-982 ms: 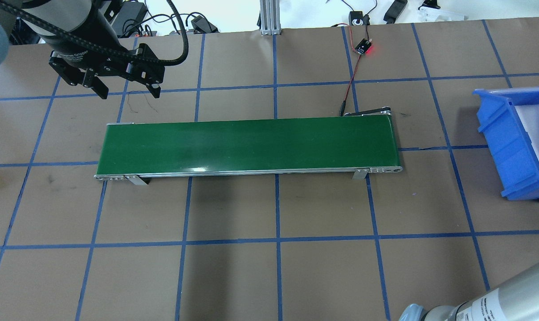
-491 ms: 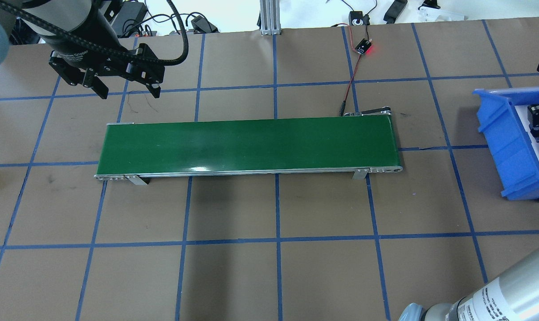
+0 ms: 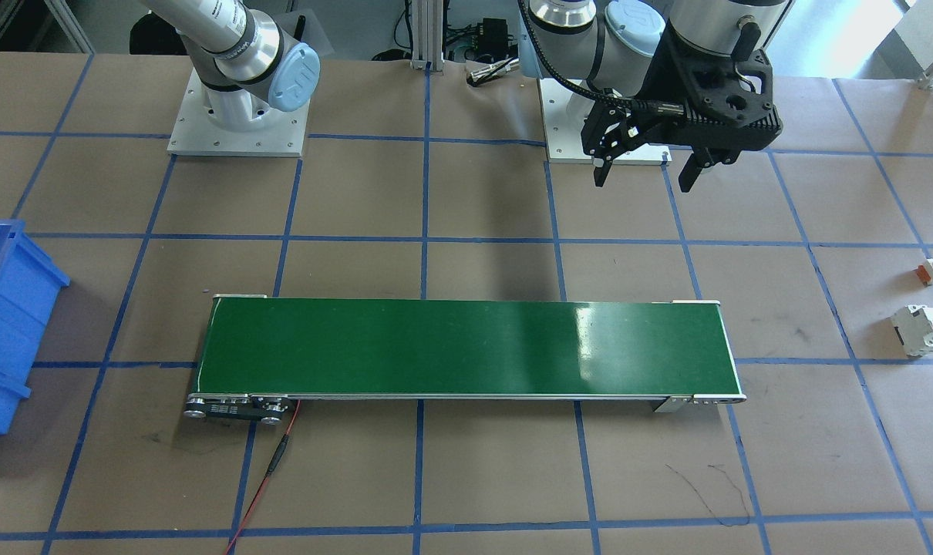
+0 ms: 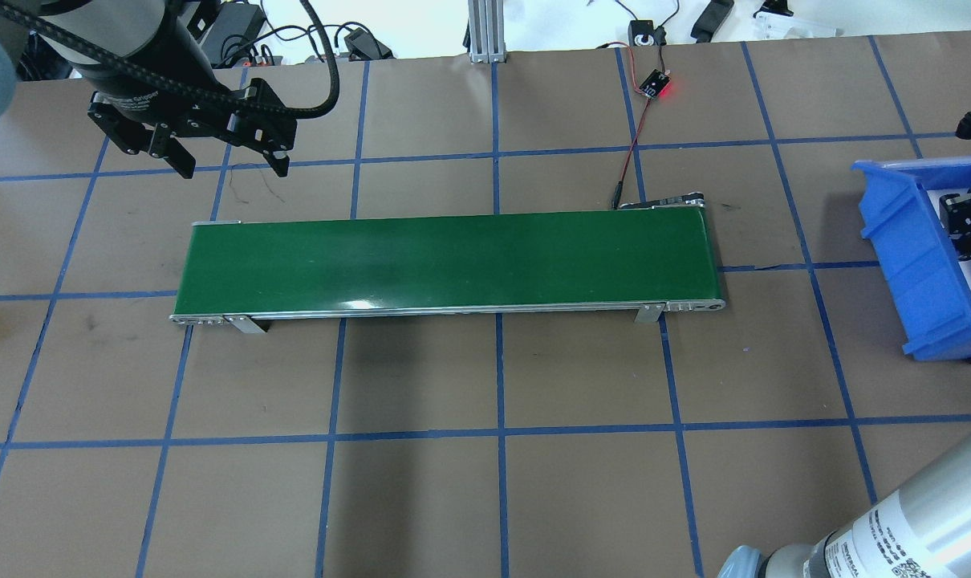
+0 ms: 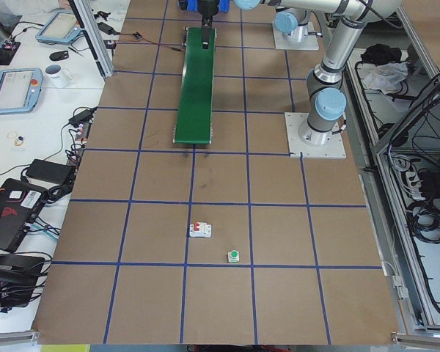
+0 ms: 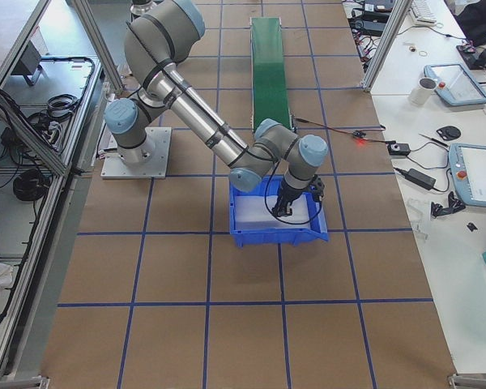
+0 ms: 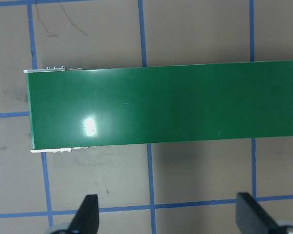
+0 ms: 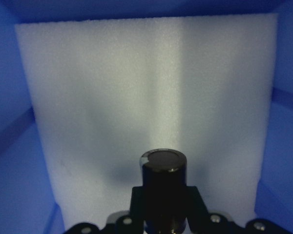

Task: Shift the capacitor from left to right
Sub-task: 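Open the right gripper to drop the capacitor into the bin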

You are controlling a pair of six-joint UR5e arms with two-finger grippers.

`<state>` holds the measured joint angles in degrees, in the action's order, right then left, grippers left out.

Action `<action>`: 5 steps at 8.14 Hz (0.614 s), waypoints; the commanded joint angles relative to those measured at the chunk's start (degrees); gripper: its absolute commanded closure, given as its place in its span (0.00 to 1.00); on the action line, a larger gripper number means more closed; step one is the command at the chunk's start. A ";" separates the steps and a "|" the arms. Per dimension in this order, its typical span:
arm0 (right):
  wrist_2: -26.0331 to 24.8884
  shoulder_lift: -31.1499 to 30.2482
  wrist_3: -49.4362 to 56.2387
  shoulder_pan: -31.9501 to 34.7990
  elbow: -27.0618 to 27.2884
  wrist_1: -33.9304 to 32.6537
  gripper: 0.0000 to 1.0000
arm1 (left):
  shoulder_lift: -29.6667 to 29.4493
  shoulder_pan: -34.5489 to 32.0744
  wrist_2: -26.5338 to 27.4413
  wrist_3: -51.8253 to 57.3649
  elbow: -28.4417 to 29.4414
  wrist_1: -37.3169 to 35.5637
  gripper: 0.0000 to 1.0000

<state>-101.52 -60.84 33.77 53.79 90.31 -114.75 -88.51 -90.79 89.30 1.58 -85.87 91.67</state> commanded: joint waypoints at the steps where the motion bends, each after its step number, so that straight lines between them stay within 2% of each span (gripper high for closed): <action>1: 0.09 -0.24 0.07 0.00 0.04 -0.30 0.03 | 0.00 0.00 0.00 0.09 0.00 0.00 0.00; 3: -0.34 -2.43 0.94 0.00 0.04 0.66 0.00 | 0.00 0.00 0.00 0.00 0.00 0.00 0.00; 5: -1.14 -12.76 1.91 0.00 -0.04 11.68 0.00 | 0.00 0.00 0.00 0.00 0.00 0.00 0.00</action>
<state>-101.99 -65.16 34.77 53.78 90.31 -111.63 -88.51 -90.79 89.30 1.59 -85.87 91.67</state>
